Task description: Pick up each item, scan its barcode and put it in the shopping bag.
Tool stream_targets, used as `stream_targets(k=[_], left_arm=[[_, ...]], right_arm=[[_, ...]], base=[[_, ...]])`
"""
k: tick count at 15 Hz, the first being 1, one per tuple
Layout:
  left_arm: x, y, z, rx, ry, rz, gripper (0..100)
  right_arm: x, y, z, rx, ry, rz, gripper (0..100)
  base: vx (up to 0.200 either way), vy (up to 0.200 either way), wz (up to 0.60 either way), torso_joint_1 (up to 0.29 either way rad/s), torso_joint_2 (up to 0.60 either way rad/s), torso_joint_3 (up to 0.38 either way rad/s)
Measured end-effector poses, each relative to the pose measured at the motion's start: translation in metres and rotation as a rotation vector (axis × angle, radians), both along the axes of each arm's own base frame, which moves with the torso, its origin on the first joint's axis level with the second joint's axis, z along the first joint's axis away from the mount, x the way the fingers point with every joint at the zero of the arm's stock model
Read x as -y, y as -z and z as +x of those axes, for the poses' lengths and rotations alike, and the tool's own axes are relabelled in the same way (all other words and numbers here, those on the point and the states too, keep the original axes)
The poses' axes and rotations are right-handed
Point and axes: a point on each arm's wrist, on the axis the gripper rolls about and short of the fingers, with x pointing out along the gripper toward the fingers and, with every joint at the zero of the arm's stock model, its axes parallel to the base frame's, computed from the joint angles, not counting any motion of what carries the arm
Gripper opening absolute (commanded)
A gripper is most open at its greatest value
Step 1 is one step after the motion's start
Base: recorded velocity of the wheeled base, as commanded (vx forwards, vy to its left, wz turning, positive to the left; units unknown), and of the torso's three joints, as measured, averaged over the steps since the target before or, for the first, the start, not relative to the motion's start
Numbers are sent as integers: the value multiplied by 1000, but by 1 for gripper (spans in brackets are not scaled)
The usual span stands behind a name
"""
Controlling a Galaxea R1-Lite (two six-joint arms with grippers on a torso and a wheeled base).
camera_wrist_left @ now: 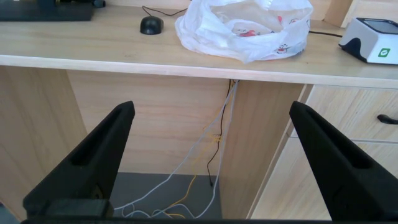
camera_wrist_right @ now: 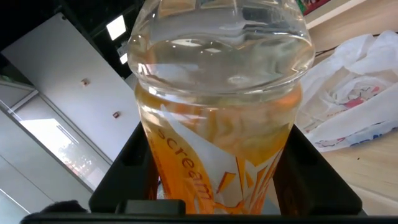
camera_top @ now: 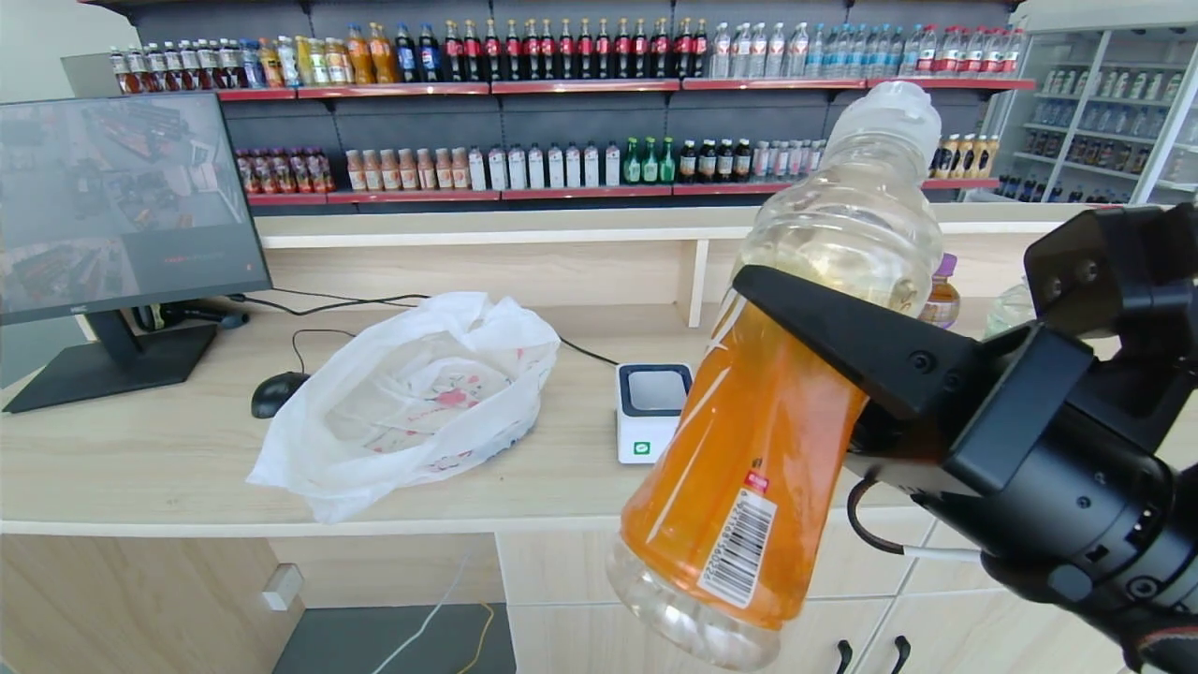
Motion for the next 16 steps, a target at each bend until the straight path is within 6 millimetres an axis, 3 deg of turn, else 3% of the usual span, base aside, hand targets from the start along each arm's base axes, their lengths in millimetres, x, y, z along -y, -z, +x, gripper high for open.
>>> stream_targets(k=[6,12,16], left_arm=[[0,0,0,0,0,0,100],[0,0,0,0,0,-1,100],[0,0,0,0,0,0,100]], right_arm=[[5,8,9,35,76,-70,0],[21,39,32,131,295,-336,0],[37,47,49,232,426,-505,0]], base=[[0,0,0,0,0,0],[0,0,0,0,0,0],[0,0,0,0,0,0]])
